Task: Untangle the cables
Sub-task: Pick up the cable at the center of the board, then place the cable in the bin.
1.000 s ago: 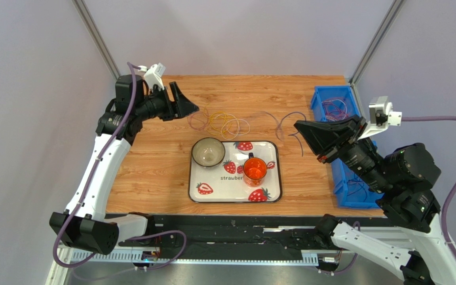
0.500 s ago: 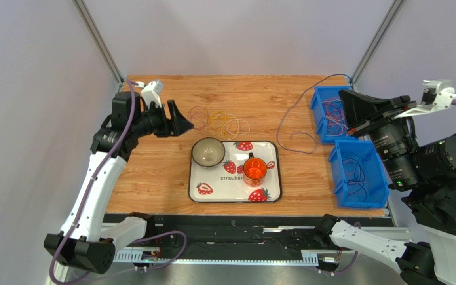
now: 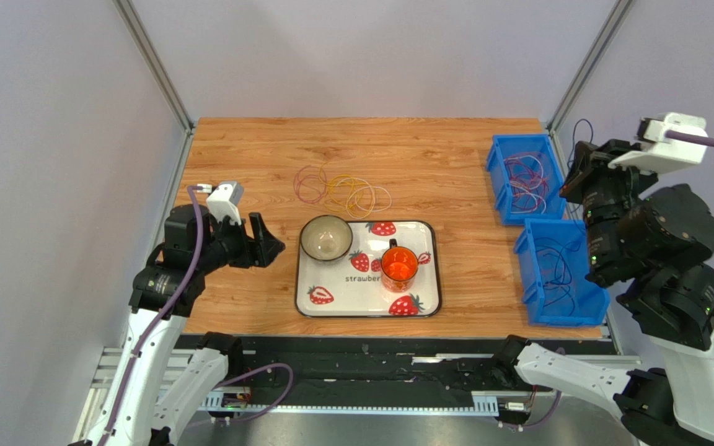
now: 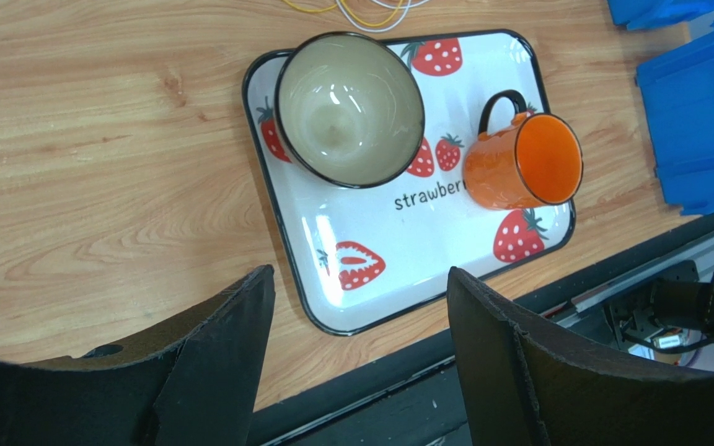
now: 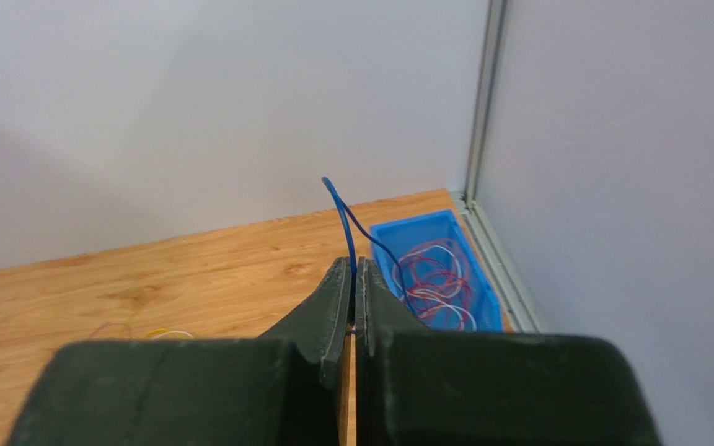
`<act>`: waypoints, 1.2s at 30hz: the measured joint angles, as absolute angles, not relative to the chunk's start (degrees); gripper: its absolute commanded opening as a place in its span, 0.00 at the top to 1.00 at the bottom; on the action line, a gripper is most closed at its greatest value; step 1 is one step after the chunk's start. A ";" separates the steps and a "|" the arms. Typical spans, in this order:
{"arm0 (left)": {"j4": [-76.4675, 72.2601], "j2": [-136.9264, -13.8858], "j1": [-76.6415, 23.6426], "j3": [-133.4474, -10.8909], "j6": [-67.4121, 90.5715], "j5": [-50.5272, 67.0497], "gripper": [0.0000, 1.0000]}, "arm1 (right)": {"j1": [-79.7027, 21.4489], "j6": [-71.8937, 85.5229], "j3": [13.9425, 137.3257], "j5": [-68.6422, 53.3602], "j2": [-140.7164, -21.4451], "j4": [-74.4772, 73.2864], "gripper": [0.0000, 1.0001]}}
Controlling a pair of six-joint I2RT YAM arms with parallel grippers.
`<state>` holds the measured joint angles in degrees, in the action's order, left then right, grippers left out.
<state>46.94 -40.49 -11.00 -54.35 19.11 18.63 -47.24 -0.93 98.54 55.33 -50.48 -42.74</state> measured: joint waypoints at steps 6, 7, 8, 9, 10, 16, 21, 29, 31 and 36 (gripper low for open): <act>46.48 -40.10 -11.00 -53.45 19.14 18.28 0.25 | -47.03 -2.83 102.59 60.34 -55.99 -48.18 1.00; 46.37 -40.07 -11.00 -53.36 19.14 18.28 0.24 | -46.65 -2.96 104.68 60.69 -57.67 -50.04 1.00; 46.33 -40.10 -11.00 -53.30 19.14 18.24 0.24 | -46.24 -2.96 106.10 60.95 -58.94 -51.20 1.00; 46.30 -40.10 -11.00 -53.21 19.14 18.06 0.24 | -44.56 -2.79 108.71 60.42 -61.06 -54.28 1.00; 46.28 -40.10 -11.00 -53.17 19.14 17.91 0.25 | -41.60 -1.56 111.63 59.48 -63.46 -56.88 1.00; 46.02 -39.48 -11.00 -53.17 19.14 17.37 0.25 | -6.33 8.62 117.05 33.58 -72.97 -67.40 1.00; 45.98 -38.28 -11.14 -53.15 19.16 17.04 0.25 | 3.92 15.09 113.97 19.53 -72.01 -71.05 1.00; 45.93 -38.09 -11.16 -53.12 19.14 16.97 0.25 | 5.91 17.12 113.78 13.72 -67.55 -71.05 1.00; 45.93 -38.09 -11.16 -53.12 19.16 16.97 0.25 | 6.35 17.12 113.58 13.72 -66.92 -71.05 1.00; 45.91 -38.11 -11.16 -53.12 19.14 16.78 0.26 | 7.16 17.12 113.14 14.48 -66.48 -71.11 1.00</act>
<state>45.91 -38.11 -11.16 -53.12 19.14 16.78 7.16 17.12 113.14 14.48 -66.48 -71.11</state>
